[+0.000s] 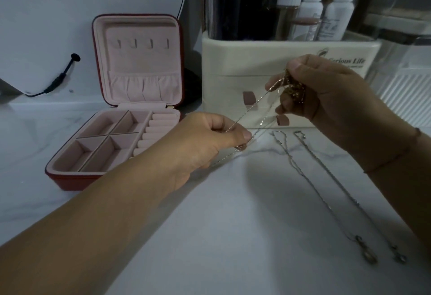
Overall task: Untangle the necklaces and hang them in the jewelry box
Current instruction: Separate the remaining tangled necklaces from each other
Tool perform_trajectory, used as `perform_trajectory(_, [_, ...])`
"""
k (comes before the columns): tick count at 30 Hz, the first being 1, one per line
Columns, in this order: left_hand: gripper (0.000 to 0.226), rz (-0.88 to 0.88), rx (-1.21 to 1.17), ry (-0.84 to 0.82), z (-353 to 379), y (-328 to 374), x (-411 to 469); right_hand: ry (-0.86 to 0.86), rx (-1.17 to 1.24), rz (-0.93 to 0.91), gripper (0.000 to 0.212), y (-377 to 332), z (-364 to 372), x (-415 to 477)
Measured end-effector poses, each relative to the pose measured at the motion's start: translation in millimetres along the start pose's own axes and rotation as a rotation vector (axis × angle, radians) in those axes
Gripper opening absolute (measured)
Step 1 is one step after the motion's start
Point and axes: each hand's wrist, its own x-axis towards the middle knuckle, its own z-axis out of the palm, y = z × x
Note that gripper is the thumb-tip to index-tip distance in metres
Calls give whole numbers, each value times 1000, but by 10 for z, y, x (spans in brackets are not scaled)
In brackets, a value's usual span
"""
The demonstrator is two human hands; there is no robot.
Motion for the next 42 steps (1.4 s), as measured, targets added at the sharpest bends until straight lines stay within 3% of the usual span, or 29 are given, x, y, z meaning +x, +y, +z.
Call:
perform_trajectory(8, [20,20,-70,-11,12,38,-17,104,-27,-1,19,32,-44,32])
perform_trajectory(16, [23,1,-56,46,6,-1,35,76,-29,-33,30,52,-94,66])
perform_trajectory(20, [5,-11,-53,79,21,9,43,119,-37,-68,27,54,-108,73])
perform_trajectory(25, [28,24,-55,162,13,2,51,224,-159,-140,19,48,-101,74])
perform_trajectory(29, [32,83,22,197,3,0,44,269,-279,-196,15,22,-77,55])
perform_trajectory(35, [28,236,140,296,2,3,30,138,-155,-201,15,0,-85,45])
perform_trajectory(42, [7,311,135,271,25,41,-14,73,7,-141,23,20,-107,77])
